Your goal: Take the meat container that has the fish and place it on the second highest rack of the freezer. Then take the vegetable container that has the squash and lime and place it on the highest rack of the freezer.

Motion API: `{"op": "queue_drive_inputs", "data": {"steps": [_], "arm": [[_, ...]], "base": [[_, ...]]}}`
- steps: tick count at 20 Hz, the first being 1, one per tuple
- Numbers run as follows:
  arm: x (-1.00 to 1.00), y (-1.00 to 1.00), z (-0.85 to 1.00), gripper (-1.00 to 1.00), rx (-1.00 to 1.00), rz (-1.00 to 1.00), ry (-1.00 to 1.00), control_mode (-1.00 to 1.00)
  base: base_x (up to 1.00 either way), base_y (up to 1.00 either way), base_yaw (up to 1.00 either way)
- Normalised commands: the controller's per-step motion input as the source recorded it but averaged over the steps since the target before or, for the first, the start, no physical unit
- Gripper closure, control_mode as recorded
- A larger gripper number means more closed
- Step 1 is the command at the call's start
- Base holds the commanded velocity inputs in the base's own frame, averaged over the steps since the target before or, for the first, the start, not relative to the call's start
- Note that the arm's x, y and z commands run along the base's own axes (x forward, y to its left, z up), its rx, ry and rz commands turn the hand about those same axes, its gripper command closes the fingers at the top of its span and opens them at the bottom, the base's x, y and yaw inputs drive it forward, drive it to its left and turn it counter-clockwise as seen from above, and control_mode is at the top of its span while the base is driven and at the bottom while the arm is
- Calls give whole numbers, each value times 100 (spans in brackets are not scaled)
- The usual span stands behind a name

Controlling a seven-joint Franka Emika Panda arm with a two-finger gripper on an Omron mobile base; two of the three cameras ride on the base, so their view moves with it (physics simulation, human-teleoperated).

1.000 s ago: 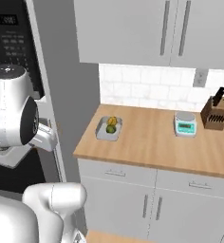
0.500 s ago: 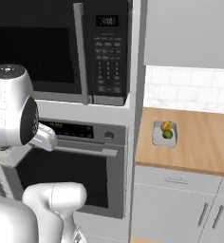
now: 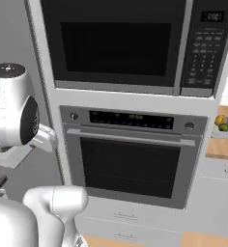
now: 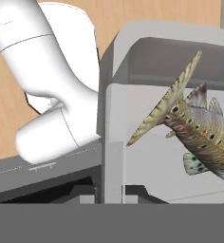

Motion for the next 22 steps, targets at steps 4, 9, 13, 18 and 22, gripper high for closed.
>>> {"op": "queue_drive_inputs", "data": {"steps": [4,9,13,18,22], "arm": [[0,0,0,100,0,0,0,100],[0,0,0,100,0,0,0,100],[0,0,0,100,0,0,0,100],[0,0,0,100,0,0,0,100],[0,0,0,100,0,0,0,100]], "base": [[-38,66,1],[0,81,0],[0,95,-3],[27,59,-19],[28,40,-17]]}}
